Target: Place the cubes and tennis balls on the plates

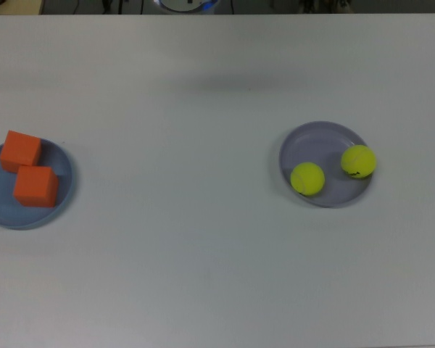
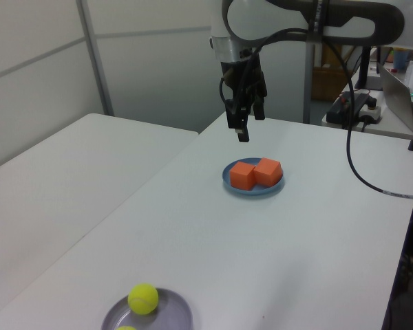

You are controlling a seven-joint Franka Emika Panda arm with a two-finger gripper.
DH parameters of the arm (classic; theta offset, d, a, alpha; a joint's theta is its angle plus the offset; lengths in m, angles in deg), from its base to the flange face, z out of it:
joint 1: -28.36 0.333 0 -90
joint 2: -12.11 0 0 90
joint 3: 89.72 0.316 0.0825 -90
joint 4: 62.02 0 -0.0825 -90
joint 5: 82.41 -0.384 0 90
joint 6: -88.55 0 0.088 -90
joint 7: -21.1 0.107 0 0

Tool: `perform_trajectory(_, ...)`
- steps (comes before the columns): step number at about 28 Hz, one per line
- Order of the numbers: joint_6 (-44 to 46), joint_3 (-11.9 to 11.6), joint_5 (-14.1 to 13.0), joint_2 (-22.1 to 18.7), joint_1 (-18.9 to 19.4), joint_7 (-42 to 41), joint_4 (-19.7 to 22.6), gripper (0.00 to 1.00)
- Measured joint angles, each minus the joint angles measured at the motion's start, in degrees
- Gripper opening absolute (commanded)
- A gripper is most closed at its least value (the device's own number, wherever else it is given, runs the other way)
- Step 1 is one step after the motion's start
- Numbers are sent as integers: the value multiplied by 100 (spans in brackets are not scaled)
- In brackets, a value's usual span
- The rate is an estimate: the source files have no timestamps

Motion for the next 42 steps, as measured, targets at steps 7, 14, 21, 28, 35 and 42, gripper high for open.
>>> perform_trajectory(7, 0, -21, 0, -3, -8, 0, -9, 100)
perform_trajectory(14, 118, -40, 0, -33, -17, 0, -17, 100)
perform_trajectory(21, 246, -64, 1, -104, -23, 9, -38, 100)
perform_trajectory(28, 252, -85, -119, -232, -193, 18, -47, 100)
perform_trajectory(35, 252, -92, -260, -256, -423, 19, -194, 100)
perform_trajectory(42, 252, -89, -262, -255, -424, 19, -216, 100)
